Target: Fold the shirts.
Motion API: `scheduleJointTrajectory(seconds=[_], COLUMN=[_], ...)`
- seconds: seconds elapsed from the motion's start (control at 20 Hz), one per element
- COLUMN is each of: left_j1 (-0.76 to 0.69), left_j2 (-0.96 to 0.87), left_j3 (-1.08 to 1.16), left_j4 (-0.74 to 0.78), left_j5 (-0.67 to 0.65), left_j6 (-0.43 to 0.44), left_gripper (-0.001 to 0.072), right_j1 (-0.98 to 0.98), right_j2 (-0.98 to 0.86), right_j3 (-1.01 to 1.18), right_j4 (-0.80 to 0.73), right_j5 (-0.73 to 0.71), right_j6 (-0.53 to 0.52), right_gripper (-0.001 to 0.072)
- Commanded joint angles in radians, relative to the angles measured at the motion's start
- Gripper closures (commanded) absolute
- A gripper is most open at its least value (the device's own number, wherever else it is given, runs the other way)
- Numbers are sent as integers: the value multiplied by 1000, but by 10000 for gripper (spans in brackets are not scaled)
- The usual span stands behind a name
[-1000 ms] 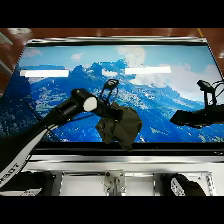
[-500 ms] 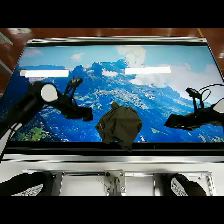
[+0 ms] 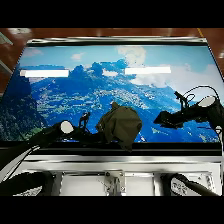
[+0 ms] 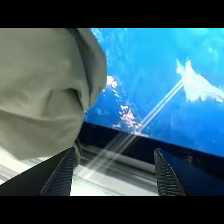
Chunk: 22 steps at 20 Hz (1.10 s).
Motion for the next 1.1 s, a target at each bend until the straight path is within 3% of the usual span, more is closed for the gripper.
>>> scheduleJointTrajectory(seconds=[0.0, 0.3, 0.35, 0.45, 0.5, 0.55, 0.85, 0.9, 0.95, 1.0, 1.05], left_j1=[-52, -53, -53, -53, -52, -52, -43, -28, -8, 23, 56], left_j2=[-84, -142, -152, -163, -163, -159, -94, -73, -50, -19, 17], left_j3=[-21, 63, 76, 91, 93, 95, 95, 95, 95, 95, 95], left_j4=[-212, -247, -246, -246, -246, -246, -143, -137, -137, -137, -137], left_j5=[156, 261, 268, 271, 270, 262, 235, 222, 213, 210, 211], left_j6=[92, 155, 155, 156, 160, 181, 245, 267, 271, 283, 296], left_gripper=[-10, -2, 94, 464, 609, 656, 657, 657, 657, 657, 657], right_j1=[0, 77, 102, 156, 176, 195, 328, 348, 360, 362, 355], right_j2=[-19, -40, -59, -111, -134, -156, -257, -269, -272, -270, -264], right_j3=[0, 0, 0, 0, 0, 0, 0, 0, 1, 12, 34], right_j4=[17, 12, 21, 43, 54, 70, 202, 190, 177, 159, 133], right_j5=[-39, -29, -43, -76, -96, -122, -248, -280, -315, -317, -303], right_j6=[-1, -45, -45, -44, -42, -40, -114, -113, -113, -113, -105], right_gripper=[83, 82, 82, 82, 82, 82, 86, 130, 337, 597, 646])
